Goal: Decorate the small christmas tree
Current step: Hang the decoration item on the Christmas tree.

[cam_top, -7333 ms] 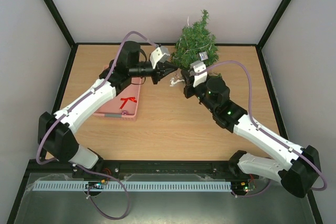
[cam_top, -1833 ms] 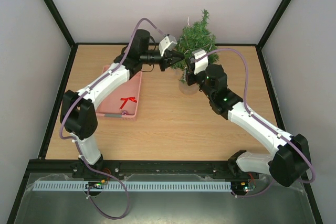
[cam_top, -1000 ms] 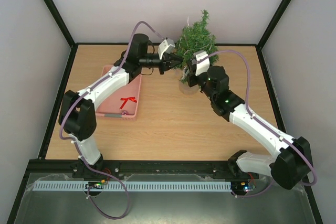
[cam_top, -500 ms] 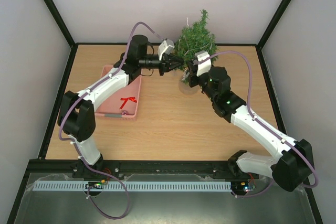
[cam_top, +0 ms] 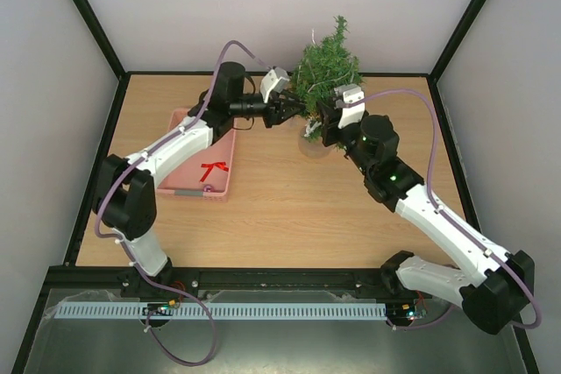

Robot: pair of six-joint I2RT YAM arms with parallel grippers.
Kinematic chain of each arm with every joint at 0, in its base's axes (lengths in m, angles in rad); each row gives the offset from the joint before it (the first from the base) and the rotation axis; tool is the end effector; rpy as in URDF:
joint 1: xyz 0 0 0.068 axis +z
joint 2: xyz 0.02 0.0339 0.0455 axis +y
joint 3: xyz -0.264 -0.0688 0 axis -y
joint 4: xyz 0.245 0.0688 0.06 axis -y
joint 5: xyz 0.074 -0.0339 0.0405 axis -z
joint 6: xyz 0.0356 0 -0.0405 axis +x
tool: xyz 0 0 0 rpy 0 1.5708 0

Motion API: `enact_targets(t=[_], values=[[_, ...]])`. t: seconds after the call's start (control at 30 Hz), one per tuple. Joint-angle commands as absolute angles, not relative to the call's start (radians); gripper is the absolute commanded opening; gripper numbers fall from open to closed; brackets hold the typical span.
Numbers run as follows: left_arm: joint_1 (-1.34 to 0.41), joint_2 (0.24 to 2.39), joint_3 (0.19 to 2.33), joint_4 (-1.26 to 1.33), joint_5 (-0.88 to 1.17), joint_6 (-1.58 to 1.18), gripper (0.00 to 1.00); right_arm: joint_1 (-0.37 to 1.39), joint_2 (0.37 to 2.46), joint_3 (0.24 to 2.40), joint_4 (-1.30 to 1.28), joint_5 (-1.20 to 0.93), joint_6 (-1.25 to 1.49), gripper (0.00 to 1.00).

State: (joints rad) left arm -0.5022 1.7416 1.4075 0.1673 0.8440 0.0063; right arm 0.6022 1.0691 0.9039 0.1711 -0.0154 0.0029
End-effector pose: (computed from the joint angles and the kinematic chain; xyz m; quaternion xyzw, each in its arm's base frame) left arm 0.3486 -0.2218 0.3338 0.4312 0.6077 -0.4477 0.4943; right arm 0.2091 0.1444 0.3645 -0.2133 0.6720 0.2165 0.6753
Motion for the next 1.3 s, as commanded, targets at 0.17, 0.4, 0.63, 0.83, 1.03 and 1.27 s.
enact_targets(t=[0.17, 0.4, 0.63, 0.83, 1.03, 1.27], values=[[-0.487, 1.653, 1.357, 0.214, 0.817, -0.012, 0.41, 0.601, 0.963, 0.895, 0.087, -0.038, 0.082, 0.30], [-0.506, 1.626, 1.266, 0.238, 0.842, 0.000, 0.53, 0.601, 0.861, 0.877, -0.001, -0.042, 0.153, 0.49], [-0.563, 1.670, 1.265, 0.226, 0.787, 0.023, 0.61, 0.601, 0.794, 0.886, -0.082, -0.065, 0.173, 0.75], [-0.580, 1.724, 1.300, 0.196, 0.728, 0.051, 0.66, 0.601, 0.757, 0.887, -0.114, -0.046, 0.162, 0.93], [-0.587, 1.745, 1.295, 0.199, 0.653, 0.066, 0.68, 0.601, 0.744, 0.887, -0.123, -0.031, 0.155, 0.98], [-0.585, 1.742, 1.289, 0.163, 0.545, 0.094, 0.62, 0.601, 0.729, 0.884, -0.123, -0.028, 0.155, 0.98]])
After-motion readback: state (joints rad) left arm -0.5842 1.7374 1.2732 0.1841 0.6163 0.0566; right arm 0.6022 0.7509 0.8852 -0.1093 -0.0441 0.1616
